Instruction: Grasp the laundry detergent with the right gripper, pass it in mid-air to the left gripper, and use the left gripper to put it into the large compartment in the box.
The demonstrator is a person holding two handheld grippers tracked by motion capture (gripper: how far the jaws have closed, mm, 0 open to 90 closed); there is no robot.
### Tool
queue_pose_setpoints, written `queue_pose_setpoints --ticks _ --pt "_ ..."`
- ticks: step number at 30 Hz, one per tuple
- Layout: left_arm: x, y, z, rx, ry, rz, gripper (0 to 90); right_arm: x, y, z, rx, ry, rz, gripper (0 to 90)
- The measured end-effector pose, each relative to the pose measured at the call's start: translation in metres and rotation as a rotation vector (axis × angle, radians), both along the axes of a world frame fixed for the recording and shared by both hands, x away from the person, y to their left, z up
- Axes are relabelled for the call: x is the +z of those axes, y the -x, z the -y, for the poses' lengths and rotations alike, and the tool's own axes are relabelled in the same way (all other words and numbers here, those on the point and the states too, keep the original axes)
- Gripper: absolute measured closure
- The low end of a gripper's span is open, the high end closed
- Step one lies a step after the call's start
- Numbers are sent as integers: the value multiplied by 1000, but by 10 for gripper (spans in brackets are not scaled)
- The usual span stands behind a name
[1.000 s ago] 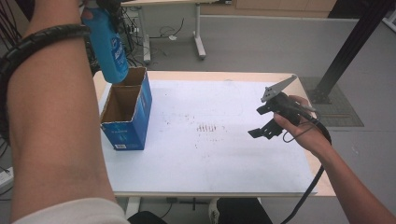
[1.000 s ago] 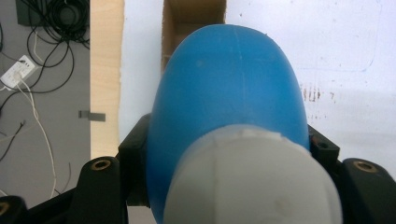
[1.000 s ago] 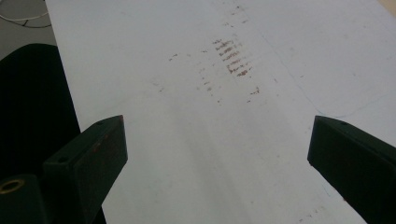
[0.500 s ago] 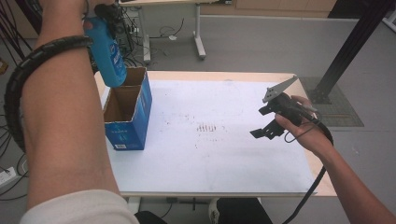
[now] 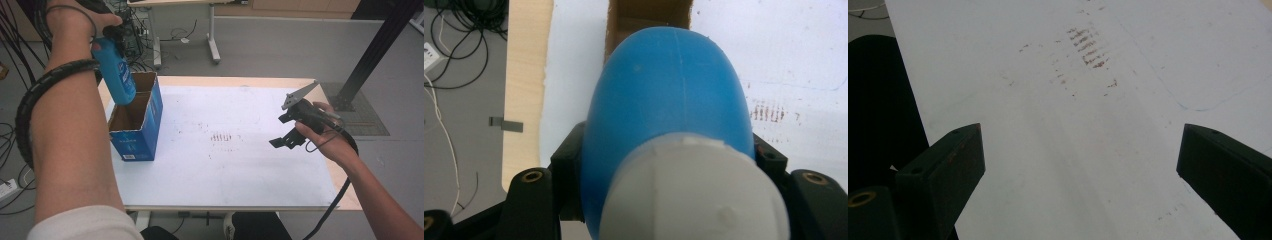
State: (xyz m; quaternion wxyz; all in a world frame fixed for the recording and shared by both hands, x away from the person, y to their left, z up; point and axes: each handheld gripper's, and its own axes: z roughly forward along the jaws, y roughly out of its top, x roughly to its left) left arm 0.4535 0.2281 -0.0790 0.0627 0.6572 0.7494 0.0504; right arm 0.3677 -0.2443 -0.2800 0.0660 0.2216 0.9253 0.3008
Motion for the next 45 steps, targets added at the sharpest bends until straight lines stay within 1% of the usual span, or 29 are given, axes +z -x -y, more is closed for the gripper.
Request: queue_pose_setpoints --ticks 4,8,11,18,24,30,37,45 --pt "-10 0 -2 -6 -5 -4 373 0 0 -1 5 6 -4 52" --pt "-19 0 -4 3 6 -7 373 1 0 -2 10 18 -5 52" --pt "-25 0 -4 1 5 -11 372 1 0 -3 10 22 -6 52" --pt "-36 -1 -5 -2 13 -14 373 2 1 -3 11 37 -5 52" --pt "-45 -1 -3 -15 -2 -15 372 1 2 -3 11 46 -4 52" --pt "-57 -1 -4 -8 10 -14 372 1 3 -2 15 52 -1 52" --pt "-78 -2 -4 -12 15 -28 372 0 5 -1 10 55 -2 53" --pt "-103 -3 -4 -26 0 -30 372 -3 5 -1 6 64 -9 53"
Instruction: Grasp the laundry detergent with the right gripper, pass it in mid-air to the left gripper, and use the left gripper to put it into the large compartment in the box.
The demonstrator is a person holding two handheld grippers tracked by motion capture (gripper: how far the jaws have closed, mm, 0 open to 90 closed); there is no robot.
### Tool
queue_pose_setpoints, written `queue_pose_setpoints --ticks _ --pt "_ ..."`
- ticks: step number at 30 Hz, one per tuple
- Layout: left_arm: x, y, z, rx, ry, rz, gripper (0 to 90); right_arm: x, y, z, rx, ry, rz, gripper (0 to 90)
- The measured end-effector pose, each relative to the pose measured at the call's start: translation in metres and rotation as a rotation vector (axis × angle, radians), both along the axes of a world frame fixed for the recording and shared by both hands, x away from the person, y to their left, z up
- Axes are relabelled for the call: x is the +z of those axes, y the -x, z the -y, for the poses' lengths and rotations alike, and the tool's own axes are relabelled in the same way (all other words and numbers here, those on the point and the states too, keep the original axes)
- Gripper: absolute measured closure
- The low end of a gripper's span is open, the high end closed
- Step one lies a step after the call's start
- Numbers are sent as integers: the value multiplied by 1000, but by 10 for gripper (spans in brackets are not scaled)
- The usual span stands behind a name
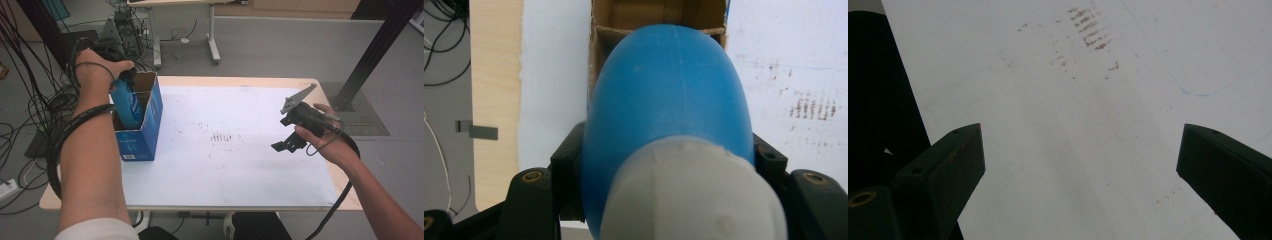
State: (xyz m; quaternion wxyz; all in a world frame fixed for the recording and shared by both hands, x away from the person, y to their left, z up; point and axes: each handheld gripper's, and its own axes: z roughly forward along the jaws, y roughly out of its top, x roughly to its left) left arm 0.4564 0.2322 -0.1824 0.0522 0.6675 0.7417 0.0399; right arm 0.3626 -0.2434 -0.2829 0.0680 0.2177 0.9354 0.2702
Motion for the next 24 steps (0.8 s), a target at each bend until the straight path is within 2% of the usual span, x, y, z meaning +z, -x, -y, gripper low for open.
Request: queue_pose_setpoints --ticks 13,19,24 --pt "-46 0 -1 -18 -6 -19 372 -2 -2 -5 6 3 -3 53" --pt "-60 -1 -2 -28 -19 -19 372 -5 -3 -6 4 7 -10 54" --pt "-69 -1 -3 -33 -13 -14 372 -7 -5 -8 5 14 -15 54"
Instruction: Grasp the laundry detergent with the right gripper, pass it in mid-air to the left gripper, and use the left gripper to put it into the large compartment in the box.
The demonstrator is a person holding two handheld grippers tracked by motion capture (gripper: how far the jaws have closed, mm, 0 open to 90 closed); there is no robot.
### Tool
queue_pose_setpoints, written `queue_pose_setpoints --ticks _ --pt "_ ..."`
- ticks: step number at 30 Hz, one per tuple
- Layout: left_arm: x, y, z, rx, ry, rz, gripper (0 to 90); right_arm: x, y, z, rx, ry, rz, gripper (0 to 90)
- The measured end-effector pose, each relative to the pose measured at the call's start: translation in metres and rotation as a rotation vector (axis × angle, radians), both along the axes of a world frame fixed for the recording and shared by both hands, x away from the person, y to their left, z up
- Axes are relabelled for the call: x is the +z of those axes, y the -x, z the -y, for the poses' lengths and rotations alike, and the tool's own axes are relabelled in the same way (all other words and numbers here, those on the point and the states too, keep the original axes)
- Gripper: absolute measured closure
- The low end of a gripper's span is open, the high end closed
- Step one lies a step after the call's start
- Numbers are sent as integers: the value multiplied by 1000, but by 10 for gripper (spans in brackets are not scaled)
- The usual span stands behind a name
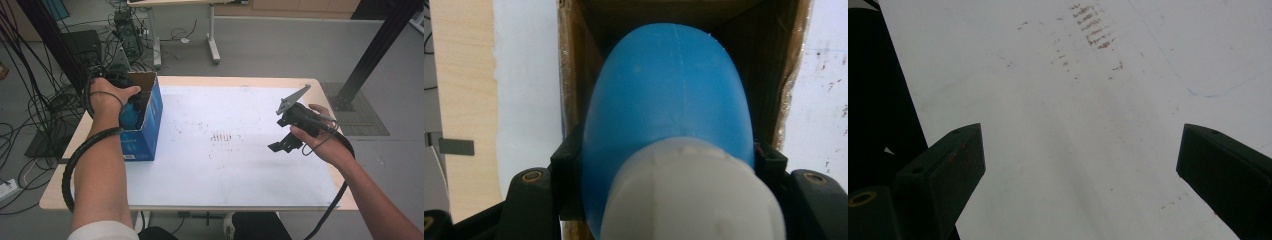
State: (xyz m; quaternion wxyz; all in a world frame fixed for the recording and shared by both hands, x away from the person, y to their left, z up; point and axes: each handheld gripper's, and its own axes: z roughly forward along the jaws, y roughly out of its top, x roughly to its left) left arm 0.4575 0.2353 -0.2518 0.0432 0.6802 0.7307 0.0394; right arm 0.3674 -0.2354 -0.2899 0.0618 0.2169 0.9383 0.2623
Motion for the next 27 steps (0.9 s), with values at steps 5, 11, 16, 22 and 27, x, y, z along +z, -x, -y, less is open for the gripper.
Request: queue_pose_setpoints --ticks 5,11,16,22,27 --pt "-9 -1 1 -7 1 -5 372 -1 -2 -3 6 4 -5 54" --pt "-16 -1 2 -11 4 -4 372 -1 -3 -3 5 8 -8 54" --pt "-22 1 2 -14 3 -18 372 -1 -3 -1 2 8 -9 54" --pt "-26 3 0 -16 1 -27 371 -2 -2 1 -2 7 -10 54" --pt "-27 4 1 -18 -2 -25 370 0 -1 3 -7 4 -8 54"
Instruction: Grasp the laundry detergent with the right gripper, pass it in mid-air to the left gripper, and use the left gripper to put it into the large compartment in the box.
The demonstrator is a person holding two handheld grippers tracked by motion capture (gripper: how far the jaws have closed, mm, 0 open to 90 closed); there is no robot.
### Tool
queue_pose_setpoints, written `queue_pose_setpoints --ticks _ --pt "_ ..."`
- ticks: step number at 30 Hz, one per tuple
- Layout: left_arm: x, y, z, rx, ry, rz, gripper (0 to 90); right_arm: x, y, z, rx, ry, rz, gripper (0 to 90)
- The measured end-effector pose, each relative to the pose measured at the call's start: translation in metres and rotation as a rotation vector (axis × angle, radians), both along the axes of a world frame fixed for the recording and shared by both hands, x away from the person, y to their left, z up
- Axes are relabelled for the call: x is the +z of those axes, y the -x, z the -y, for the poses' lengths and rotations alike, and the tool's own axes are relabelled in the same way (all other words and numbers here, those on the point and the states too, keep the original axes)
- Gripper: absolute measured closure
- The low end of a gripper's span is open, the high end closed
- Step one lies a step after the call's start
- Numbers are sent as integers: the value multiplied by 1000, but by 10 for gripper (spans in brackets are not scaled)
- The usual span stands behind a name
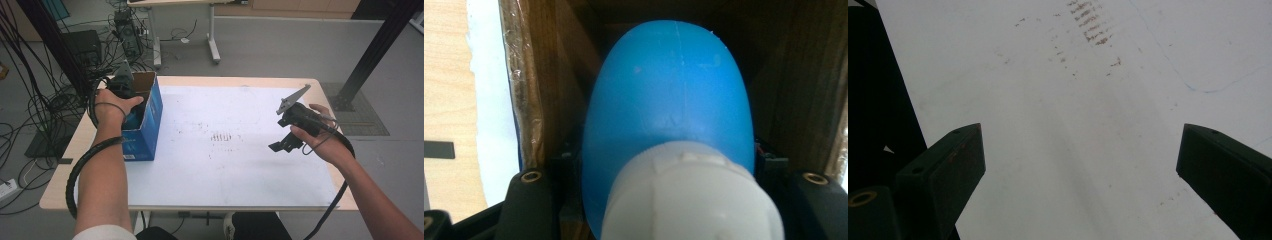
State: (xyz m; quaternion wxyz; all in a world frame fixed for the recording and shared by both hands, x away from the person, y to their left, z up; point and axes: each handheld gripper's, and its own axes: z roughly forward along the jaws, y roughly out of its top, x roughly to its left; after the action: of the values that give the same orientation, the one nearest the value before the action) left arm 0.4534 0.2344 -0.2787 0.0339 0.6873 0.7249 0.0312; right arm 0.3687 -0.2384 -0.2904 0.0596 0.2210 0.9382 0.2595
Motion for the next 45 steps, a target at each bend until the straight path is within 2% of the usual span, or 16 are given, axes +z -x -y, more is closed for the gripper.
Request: queue_pose_setpoints --ticks 16,45 --pt "0 1 1 5 -3 0 367 2 3 7 -15 17 3 55" --pt "-1 3 1 16 1 7 367 6 1 6 -9 31 8 55"
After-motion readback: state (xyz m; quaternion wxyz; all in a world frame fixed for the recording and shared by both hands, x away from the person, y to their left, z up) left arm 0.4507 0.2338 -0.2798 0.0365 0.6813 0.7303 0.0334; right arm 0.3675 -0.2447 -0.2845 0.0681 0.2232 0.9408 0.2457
